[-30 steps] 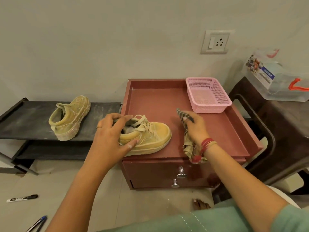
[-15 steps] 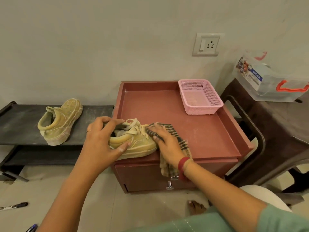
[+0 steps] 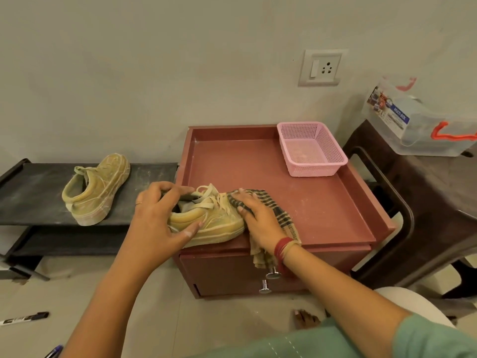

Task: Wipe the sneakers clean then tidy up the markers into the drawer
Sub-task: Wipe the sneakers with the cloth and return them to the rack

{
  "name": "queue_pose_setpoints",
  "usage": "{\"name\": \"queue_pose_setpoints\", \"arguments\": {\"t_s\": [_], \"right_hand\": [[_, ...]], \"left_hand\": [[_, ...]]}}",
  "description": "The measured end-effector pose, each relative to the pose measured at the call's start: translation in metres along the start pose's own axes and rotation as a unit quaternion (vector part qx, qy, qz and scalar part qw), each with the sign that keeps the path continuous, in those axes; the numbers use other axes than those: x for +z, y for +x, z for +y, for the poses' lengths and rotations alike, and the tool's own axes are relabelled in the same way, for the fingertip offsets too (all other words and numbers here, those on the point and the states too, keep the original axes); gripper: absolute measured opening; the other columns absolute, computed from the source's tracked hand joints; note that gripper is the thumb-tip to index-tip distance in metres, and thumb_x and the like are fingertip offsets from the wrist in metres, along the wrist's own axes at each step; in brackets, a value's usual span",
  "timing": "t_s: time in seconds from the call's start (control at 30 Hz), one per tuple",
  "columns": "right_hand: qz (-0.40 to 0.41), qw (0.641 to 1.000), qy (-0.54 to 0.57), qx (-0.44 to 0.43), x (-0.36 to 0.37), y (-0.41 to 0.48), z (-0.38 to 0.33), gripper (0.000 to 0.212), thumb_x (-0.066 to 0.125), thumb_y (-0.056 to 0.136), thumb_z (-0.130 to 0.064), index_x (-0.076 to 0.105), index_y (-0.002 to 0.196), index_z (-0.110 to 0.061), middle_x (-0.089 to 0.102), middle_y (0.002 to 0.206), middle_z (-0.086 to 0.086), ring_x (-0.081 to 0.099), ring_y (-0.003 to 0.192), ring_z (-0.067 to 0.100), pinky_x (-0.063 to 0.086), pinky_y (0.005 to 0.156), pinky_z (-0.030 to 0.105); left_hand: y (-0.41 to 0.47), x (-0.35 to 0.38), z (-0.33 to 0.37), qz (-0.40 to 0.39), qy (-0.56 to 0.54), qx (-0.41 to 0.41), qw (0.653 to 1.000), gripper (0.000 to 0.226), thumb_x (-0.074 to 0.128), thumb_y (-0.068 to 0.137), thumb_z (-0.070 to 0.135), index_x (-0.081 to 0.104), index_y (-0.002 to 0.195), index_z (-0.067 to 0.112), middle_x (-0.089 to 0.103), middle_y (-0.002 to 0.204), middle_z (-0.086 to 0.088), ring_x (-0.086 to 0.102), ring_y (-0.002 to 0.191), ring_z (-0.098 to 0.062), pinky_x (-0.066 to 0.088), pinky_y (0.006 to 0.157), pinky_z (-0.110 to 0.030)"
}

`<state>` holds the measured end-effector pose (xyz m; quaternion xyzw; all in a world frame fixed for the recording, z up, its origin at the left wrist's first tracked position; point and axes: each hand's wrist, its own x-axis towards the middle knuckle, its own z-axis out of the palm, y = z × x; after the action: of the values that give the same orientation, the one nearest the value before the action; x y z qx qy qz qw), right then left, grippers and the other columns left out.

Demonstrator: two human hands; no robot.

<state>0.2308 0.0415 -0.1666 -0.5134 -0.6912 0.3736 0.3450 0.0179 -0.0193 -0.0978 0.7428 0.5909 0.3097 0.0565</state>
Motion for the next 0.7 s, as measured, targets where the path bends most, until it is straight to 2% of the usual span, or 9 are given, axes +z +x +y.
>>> {"name": "queue_pose_setpoints", "arguments": {"t_s": [0.07, 0.2, 0.3, 0.4, 0.43, 0.5, 0.57, 0.63, 0.7], "right_hand": [[-0.027, 0.999, 0.006, -0.021, 0.004, -0.005, -0.003, 0.039, 0.044, 0.097, -0.01, 0.05, 0.133, -0.024, 0.043, 0.144, -0.002, 0.016, 0.136, 0.006, 0.015, 0.115, 0.027], [0.044, 0.997, 0.042, 0.036, -0.002, 0.004, 0.002, 0.038, 0.044, 0.097, -0.009, 0.051, 0.133, -0.019, 0.045, 0.142, 0.0, 0.031, 0.138, 0.014, 0.023, 0.115, 0.028], [-0.002, 0.995, 0.102, 0.02, -0.002, 0.002, -0.018, 0.035, 0.044, 0.097, -0.008, 0.054, 0.128, -0.021, 0.049, 0.135, -0.004, 0.037, 0.129, 0.007, 0.028, 0.112, 0.027], [0.113, 0.964, 0.242, 0.007, -0.027, 0.012, -0.03, 0.032, 0.044, 0.096, -0.005, 0.057, 0.117, -0.025, 0.06, 0.123, 0.0, 0.055, 0.114, 0.013, 0.043, 0.099, 0.024], [0.165, 0.962, 0.218, 0.003, -0.035, 0.018, -0.028, 0.033, 0.044, 0.096, -0.002, 0.058, 0.116, -0.023, 0.061, 0.122, 0.003, 0.056, 0.113, 0.014, 0.042, 0.098, 0.021], [0.179, 0.975, 0.133, -0.011, -0.036, 0.02, -0.024, 0.034, 0.044, 0.095, 0.0, 0.059, 0.12, -0.017, 0.06, 0.124, 0.003, 0.055, 0.116, 0.016, 0.042, 0.1, 0.025], [0.073, 0.995, 0.07, -0.028, -0.016, 0.009, -0.025, 0.038, 0.043, 0.096, -0.004, 0.055, 0.128, -0.02, 0.054, 0.133, -0.001, 0.045, 0.127, 0.014, 0.037, 0.108, 0.031], [-0.033, 0.997, -0.045, -0.053, 0.002, -0.001, -0.021, 0.044, 0.041, 0.097, -0.007, 0.045, 0.137, -0.026, 0.043, 0.142, -0.005, 0.027, 0.135, 0.008, 0.022, 0.113, 0.026], [-0.016, 0.995, -0.094, -0.036, 0.003, 0.004, -0.011, 0.046, 0.041, 0.097, -0.007, 0.042, 0.14, -0.024, 0.039, 0.146, -0.002, 0.024, 0.139, 0.013, 0.019, 0.116, 0.029]], "left_hand": [[0.0, 0.0, -0.002, -0.003, -0.004, 0.0, 1.0, 0.062, 0.076, 0.067, 0.045, 0.055, 0.124, 0.033, 0.038, 0.111, 0.012, 0.037, 0.106, -0.016, 0.035, 0.085, -0.031], [0.0, 0.0, -0.004, -0.009, -0.006, 0.001, 1.0, 0.065, 0.061, 0.064, 0.059, 0.053, 0.124, 0.036, 0.038, 0.111, 0.013, 0.037, 0.106, -0.014, 0.035, 0.084, -0.03], [0.0, 0.0, -0.003, -0.008, -0.01, 0.0, 1.0, 0.064, 0.061, 0.067, 0.059, 0.051, 0.126, 0.036, 0.036, 0.113, 0.016, 0.035, 0.107, -0.012, 0.033, 0.085, -0.027], [-0.002, 0.0, 0.0, 0.016, -0.049, -0.023, 0.998, 0.054, 0.046, 0.08, 0.061, 0.049, 0.127, 0.034, 0.038, 0.115, 0.018, 0.038, 0.112, -0.012, 0.034, 0.085, -0.025], [-0.002, 0.001, 0.0, 0.025, -0.059, -0.032, 0.997, 0.052, 0.041, 0.084, 0.059, 0.048, 0.128, 0.031, 0.038, 0.116, 0.017, 0.04, 0.114, -0.014, 0.034, 0.085, -0.026], [-0.003, 0.003, 0.002, 0.037, -0.065, -0.044, 0.996, 0.052, 0.039, 0.087, 0.054, 0.045, 0.131, 0.027, 0.034, 0.118, 0.016, 0.041, 0.115, -0.015, 0.035, 0.088, -0.026], [-0.006, 0.005, 0.003, 0.044, -0.067, -0.052, 0.995, 0.053, 0.042, 0.087, 0.05, 0.04, 0.134, 0.025, 0.029, 0.12, 0.016, 0.04, 0.116, -0.014, 0.036, 0.09, -0.027], [-0.009, 0.004, 0.003, 0.05, -0.068, -0.07, 0.994, 0.057, 0.043, 0.088, 0.049, 0.034, 0.139, 0.024, 0.029, 0.125, 0.012, 0.037, 0.117, -0.012, 0.034, 0.092, -0.029], [-0.012, 0.003, 0.002, 0.049, -0.077, -0.1, 0.991, 0.061, 0.038, 0.089, 0.051, 0.029, 0.142, 0.023, 0.03, 0.135, 0.004, 0.035, 0.12, -0.011, 0.031, 0.094, -0.03]]}}
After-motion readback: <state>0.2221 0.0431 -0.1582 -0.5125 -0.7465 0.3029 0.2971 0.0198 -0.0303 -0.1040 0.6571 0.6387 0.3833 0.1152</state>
